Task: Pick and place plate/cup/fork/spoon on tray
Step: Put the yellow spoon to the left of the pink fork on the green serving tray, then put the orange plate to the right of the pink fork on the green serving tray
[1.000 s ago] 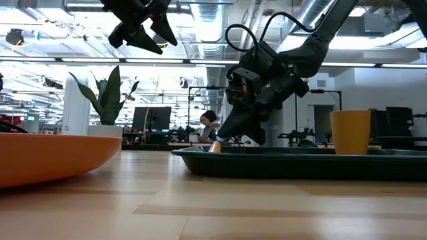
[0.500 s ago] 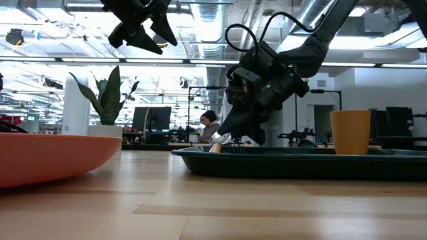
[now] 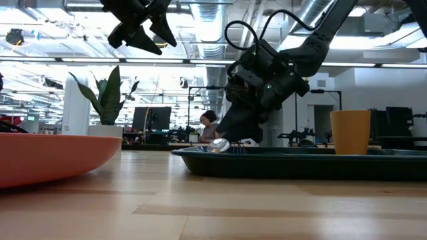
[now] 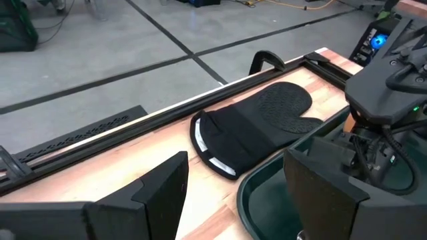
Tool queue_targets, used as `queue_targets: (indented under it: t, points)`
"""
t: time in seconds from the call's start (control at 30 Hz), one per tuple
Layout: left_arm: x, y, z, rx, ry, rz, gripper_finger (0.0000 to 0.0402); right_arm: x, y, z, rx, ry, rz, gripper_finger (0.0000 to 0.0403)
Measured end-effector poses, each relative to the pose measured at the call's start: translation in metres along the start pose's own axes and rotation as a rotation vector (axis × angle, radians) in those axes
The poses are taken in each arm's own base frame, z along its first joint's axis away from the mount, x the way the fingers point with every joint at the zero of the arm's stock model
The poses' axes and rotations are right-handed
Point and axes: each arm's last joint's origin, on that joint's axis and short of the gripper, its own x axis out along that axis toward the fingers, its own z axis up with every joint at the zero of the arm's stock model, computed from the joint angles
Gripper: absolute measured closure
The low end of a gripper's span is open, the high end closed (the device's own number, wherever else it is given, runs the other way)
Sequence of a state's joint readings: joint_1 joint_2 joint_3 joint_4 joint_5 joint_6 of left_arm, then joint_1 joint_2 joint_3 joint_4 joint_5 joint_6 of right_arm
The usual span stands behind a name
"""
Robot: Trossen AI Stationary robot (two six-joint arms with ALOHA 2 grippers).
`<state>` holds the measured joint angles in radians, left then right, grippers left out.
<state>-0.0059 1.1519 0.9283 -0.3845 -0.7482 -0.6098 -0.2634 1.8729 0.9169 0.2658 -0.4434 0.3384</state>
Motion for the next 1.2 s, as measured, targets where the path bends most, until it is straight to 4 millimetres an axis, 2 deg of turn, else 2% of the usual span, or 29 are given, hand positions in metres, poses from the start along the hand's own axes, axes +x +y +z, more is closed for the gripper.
queue_targets:
  t: [0.3, 0.57, 0.73, 0.87, 1.03, 1.2]
  points:
    - [0.0, 0.001, -0.005, 0.026, 0.063, -0.026, 0.0169, -0.004, -0.002, 0.002, -0.024, -0.005, -0.008, 0.0182]
    - [-0.008, 0.002, -0.029, 0.164, 0.452, -0.271, 0.0169, -0.052, 0.012, 0.032, -0.043, -0.121, -0.013, 0.0182]
    - [-0.014, 0.009, -0.063, 0.245, 0.604, -0.246, 0.0169, -0.082, 0.029, 0.047, -0.079, -0.215, 0.008, 0.0182]
    - [-0.013, 0.012, -0.097, 0.221, 0.697, -0.315, 0.0169, -0.094, 0.041, 0.052, -0.105, -0.257, 0.025, 0.0182]
    - [-0.013, 0.019, -0.133, 0.181, 0.737, -0.329, 0.0169, -0.097, 0.051, 0.052, -0.107, -0.273, 0.032, 0.0182]
    - [-0.016, 0.024, -0.155, 0.201, 0.761, -0.376, 0.0169, -0.093, 0.054, 0.05, -0.112, -0.264, 0.042, 0.0182]
